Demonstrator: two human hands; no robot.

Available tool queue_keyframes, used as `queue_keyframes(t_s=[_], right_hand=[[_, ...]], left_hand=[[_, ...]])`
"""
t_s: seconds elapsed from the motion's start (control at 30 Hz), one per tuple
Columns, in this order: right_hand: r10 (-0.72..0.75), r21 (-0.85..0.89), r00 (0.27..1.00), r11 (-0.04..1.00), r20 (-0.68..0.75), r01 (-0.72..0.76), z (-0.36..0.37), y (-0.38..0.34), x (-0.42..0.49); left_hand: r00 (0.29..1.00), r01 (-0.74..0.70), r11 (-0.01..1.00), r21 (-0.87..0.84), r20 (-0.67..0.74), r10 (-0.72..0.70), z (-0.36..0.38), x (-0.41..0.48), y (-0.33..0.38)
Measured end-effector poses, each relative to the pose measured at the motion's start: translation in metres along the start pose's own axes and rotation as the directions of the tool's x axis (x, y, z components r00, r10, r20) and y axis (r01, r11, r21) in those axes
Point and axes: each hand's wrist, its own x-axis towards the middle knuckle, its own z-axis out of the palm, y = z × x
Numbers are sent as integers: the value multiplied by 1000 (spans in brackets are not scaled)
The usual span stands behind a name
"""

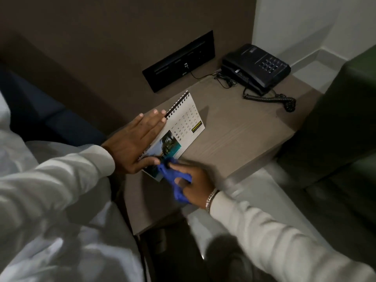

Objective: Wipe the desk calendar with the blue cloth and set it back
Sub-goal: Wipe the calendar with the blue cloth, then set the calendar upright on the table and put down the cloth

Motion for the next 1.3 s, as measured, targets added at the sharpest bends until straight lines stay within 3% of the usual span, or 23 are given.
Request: queue_keyframes(t_s=[0.1,0.2,0.3,0.43,0.5,0.53,0.6,0.63,0.7,0.73,0.77,0.8,0.87,0.97,1.1,1.3], right_hand=[[-39,-147,993,989,-116,22,-62,-7,15],[-124,-519,956,854,-266,-33,-121,-5,40],[57,-669,959,705,-278,-236,-162,2,68],[214,-886,966,408,-143,-221,-183,16,87],[246,-881,953,391,-178,-266,-180,14,83],[199,-851,953,435,-229,-295,-178,10,80],[40,-781,967,582,-252,-227,-171,-8,79],[-17,-688,970,708,-242,-160,-168,-20,82],[-9,-428,972,899,-234,-95,-159,-44,96],[25,-336,975,937,-219,-100,-155,-56,104],[74,-259,978,958,-194,-124,-151,-67,113],[120,-189,980,971,-160,-150,-145,-76,120],[186,-90,976,976,-110,-196,-136,-86,126],[207,-65,973,975,-98,-214,-122,-91,125],[211,34,970,977,-124,-208,-115,-85,121],[200,136,965,975,-171,-178,-103,-85,148]], left_hand=[[999,25,999,21,30,-25,-3,1,-1],[999,39,999,22,31,-40,-6,0,3],[996,90,994,-57,-4,-90,-9,-3,8],[950,277,927,-254,-72,-304,-11,-9,26],[888,390,836,-387,-83,-453,-9,-18,39],[840,445,766,-465,-81,-537,-9,-23,46],[677,535,555,-637,-70,-733,-7,-34,63],[539,567,408,-716,-52,-841,-6,-38,74],[149,593,32,-804,71,-986,-1,-41,96],[-43,559,-178,-810,186,-982,1,-41,106],[-190,460,-383,-801,333,-924,1,-38,113],[-263,296,-547,-783,484,-835,1,-32,117],[-237,-46,-686,-726,675,-699,-5,-15,119],[-158,-352,-704,-616,781,-604,-17,7,109],[-161,-366,-713,-598,796,-584,-16,13,87],[-53,-320,-685,-655,734,-677,-2,14,33]])
